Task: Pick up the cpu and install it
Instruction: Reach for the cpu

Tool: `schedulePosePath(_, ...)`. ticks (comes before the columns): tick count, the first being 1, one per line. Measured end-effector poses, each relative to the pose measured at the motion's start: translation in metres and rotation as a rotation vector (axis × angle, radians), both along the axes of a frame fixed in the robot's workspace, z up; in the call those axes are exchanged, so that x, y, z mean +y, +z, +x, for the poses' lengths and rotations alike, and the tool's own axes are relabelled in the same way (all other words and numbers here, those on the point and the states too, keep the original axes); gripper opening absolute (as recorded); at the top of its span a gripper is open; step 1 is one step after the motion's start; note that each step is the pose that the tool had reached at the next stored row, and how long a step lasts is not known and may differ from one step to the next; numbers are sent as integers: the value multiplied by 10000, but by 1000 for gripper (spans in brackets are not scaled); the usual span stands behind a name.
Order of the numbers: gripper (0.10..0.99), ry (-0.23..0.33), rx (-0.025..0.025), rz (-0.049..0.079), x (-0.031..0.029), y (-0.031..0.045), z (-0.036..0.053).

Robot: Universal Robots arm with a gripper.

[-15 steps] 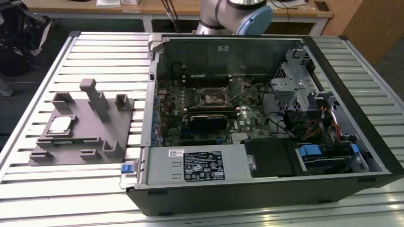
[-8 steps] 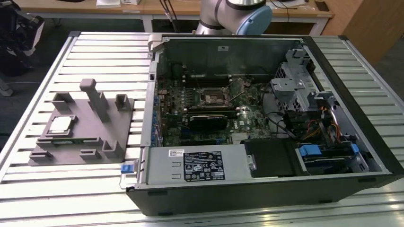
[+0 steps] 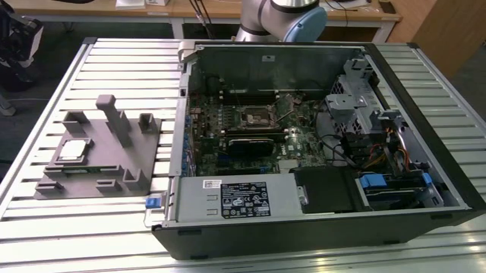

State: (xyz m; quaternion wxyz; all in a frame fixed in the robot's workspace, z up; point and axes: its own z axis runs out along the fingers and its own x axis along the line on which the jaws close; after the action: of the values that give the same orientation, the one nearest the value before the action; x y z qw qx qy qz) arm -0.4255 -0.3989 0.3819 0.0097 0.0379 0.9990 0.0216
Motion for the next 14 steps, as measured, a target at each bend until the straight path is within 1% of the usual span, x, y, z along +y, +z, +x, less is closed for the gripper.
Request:
schedulePosePath(5,106,0,9,0,0,-6,-76)
schedulePosePath(10,106,-1,20,1,0,-17,-211)
schedulePosePath(12,106,0,33,1,0,-22,-255)
schedulePosePath(14,106,1,64,1,1,-35,-266)
